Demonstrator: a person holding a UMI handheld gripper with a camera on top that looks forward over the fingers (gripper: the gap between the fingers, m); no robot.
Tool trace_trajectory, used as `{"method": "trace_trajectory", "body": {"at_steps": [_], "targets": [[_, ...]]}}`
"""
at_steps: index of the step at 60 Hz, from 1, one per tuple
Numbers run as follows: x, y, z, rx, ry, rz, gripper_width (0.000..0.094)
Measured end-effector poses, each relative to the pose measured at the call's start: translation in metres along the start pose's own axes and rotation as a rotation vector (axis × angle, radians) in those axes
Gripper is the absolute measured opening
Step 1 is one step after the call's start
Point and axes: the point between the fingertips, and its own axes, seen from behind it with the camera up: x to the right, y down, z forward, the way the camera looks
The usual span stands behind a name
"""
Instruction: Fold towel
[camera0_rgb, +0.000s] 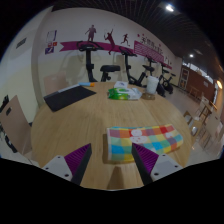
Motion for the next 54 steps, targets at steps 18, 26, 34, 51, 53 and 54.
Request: {"method": "trace_trajectory", "body": {"at_steps": [18,26,34,51,53,54], "targets": [[0.021,0.012,0.066,-0.071,0.068,-0.099,0.0075],[-0.02,0.009,0.053,-0.122,-0.072,-0.029,0.0036],[-0.065,-0.04,0.007,-0.091,-0.247,0.103,0.0036],[0.035,-0.092,-0.022,-0.053,-0.207,0.2,0.0036],[0.048,-0.085,-0.013,-0.06,-0.191,0.195,0.0037],[0.053,-0.083,-0.009,-0.067,-0.183,0.193,0.0038]]}}
